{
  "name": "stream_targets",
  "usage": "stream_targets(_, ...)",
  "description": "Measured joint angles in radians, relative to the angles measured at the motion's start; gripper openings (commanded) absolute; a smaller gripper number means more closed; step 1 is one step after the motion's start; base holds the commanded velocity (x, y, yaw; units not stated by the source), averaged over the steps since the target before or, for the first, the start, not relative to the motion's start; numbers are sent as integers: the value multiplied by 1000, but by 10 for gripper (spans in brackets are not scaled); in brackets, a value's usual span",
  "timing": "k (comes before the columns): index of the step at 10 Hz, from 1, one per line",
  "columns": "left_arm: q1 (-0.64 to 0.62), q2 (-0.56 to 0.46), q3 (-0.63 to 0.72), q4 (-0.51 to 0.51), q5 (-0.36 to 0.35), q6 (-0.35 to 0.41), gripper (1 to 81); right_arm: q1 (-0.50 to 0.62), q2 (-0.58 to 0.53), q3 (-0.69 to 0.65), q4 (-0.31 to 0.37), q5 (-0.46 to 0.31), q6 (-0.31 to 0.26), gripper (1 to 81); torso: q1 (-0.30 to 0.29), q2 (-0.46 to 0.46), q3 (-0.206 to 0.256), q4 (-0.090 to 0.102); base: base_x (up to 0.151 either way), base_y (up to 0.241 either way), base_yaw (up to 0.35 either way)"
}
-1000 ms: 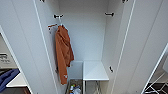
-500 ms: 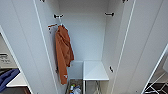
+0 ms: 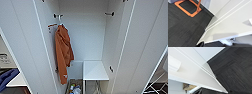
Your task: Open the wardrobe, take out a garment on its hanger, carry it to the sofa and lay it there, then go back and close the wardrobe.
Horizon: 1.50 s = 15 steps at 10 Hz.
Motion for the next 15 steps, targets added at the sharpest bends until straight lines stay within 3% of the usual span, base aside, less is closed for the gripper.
stream_targets(3,-138,-36,-26,1,7,-140,811,116,-40,1,6,-19,137,811,1,1,-1,0,0,0,0)
stream_targets(6,-285,-34,-50,22,124,-177,811,244,-40,-15,6,-86,230,811,1,1,-2,0,0,0,0)
stream_targets(8,-368,13,-64,39,230,-195,811,319,-2,-43,6,-140,256,811,2,2,-2,0,0,0,0)
stream_targets(10,-406,102,-56,44,319,-199,811,320,85,-45,7,-169,278,811,2,2,-2,0,0,0,0)
stream_targets(15,-421,317,-54,117,453,-221,811,220,251,-33,-17,-131,287,811,4,3,-3,0,0,0,0)
